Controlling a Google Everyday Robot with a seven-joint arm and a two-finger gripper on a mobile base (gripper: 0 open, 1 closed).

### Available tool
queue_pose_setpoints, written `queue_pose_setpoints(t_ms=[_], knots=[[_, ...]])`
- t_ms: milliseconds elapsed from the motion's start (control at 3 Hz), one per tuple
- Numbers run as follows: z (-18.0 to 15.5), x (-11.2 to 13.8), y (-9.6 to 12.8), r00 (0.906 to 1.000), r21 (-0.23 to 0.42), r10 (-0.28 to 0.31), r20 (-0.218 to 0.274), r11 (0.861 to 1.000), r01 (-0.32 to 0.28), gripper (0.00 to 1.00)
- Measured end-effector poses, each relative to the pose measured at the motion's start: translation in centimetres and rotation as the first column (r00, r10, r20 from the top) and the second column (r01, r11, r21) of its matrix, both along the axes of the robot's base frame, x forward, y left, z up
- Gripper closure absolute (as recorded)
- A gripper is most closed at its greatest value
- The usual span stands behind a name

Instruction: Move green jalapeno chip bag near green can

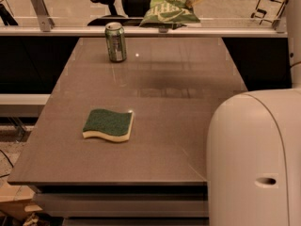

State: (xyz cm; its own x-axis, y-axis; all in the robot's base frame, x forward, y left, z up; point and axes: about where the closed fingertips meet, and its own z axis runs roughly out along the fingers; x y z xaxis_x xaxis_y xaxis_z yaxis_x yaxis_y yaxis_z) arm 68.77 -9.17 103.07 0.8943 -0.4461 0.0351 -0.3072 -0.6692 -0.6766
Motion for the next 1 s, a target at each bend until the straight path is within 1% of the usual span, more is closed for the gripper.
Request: queue_pose_setpoints(t_ms=[333,667,1000], knots=[[-1.2,0.6,-0.4,0.9988,-0.091,-0.045,-0.016,0.995,0.044,1.00],[-2.9,0.9,-0.5,0.9965,-0.149,-0.069,-0.047,0.987,0.061,1.00],[-4.6,0.9,-0.3,0.9941,-0.181,-0.074,-0.079,0.982,0.058,1.00]])
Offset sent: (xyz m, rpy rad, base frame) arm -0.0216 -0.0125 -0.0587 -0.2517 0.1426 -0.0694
